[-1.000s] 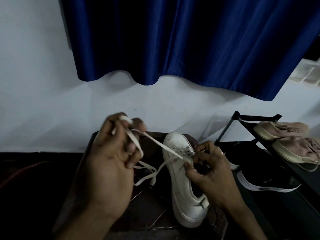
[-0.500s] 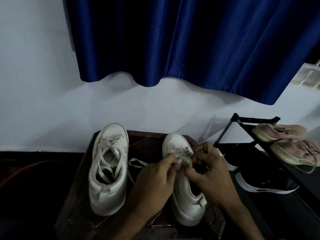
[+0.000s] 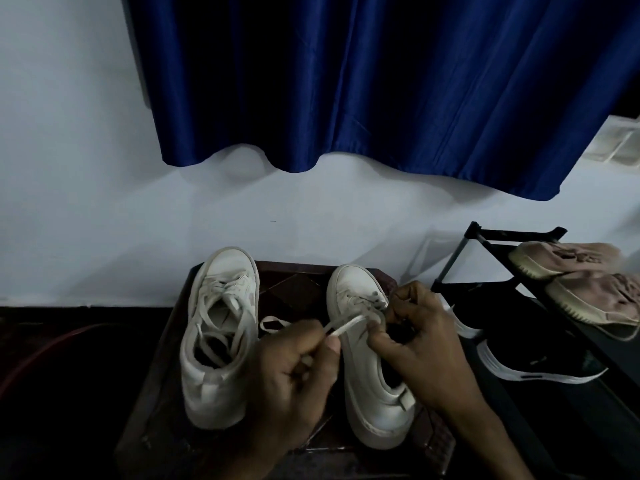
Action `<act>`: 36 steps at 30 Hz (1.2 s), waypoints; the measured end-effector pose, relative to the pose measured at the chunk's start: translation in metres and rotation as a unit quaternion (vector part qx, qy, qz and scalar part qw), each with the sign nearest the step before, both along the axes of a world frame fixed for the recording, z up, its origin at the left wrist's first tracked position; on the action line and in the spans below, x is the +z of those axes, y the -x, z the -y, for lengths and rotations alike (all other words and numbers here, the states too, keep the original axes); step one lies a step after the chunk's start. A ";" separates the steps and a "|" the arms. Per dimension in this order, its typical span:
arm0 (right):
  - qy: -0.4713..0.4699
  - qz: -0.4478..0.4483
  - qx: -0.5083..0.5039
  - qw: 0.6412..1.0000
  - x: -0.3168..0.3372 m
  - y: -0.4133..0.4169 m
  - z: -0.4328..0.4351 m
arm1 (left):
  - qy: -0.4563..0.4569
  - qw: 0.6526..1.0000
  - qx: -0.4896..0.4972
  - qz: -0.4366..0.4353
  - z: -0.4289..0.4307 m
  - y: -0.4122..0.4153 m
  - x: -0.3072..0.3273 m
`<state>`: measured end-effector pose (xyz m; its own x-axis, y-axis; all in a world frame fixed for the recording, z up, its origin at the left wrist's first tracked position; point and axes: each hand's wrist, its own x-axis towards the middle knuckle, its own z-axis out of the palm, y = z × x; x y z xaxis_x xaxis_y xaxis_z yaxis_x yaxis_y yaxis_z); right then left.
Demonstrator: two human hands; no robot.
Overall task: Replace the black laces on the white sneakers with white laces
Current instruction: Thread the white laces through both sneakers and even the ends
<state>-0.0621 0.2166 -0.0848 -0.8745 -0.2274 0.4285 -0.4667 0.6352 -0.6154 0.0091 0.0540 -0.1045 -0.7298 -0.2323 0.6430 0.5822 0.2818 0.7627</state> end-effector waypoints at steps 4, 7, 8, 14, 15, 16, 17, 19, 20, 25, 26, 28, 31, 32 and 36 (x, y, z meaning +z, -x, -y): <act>-0.021 -0.016 -0.004 1.000 0.002 -0.001 0.000 | 0.339 0.940 -0.042 -0.023 0.004 0.006 -0.033; -0.063 -0.021 -0.022 0.998 0.003 -0.004 -0.003 | 0.411 0.910 -0.051 0.020 0.004 0.002 -0.046; -0.080 -0.025 -0.029 0.996 0.006 -0.004 -0.004 | 0.404 0.912 -0.049 0.045 0.004 0.001 -0.047; -0.235 -0.119 0.043 0.964 0.032 0.000 0.032 | 0.385 0.917 -0.039 0.098 0.005 -0.004 -0.046; -0.269 -0.096 0.086 0.955 0.035 0.001 0.046 | 0.376 0.918 -0.052 0.113 0.005 -0.005 -0.046; -0.307 -0.057 0.129 0.941 0.036 0.002 0.061 | 0.379 0.917 -0.058 0.114 0.007 -0.005 -0.046; -0.344 -0.020 0.164 0.924 0.034 0.003 0.075 | 0.396 0.910 -0.058 0.110 0.009 -0.006 -0.044; -0.407 0.028 0.204 0.890 0.025 0.002 0.097 | 0.396 0.913 -0.046 0.085 0.007 -0.005 -0.047; -0.430 0.039 0.212 0.877 0.021 0.001 0.105 | 0.401 0.913 -0.027 0.076 0.007 -0.004 -0.049; -0.478 0.057 0.209 0.851 0.015 -0.002 0.122 | 0.408 0.909 -0.008 0.079 0.007 -0.003 -0.044; -0.477 0.063 0.211 0.851 0.016 -0.002 0.123 | 0.411 0.907 -0.020 0.089 0.009 -0.005 -0.043; -0.464 0.073 0.207 0.858 0.019 -0.001 0.124 | 0.432 0.896 -0.028 0.102 0.013 -0.006 -0.043; -0.381 0.085 0.170 0.905 0.026 0.018 0.120 | 0.442 0.882 -0.066 0.148 0.018 -0.002 -0.037; -0.340 0.097 0.149 0.924 0.032 0.029 0.116 | 0.462 0.876 -0.049 0.129 0.019 -0.002 -0.036; -0.256 0.119 0.107 0.953 0.064 0.065 0.096 | 0.499 0.859 -0.003 0.113 0.016 0.001 -0.036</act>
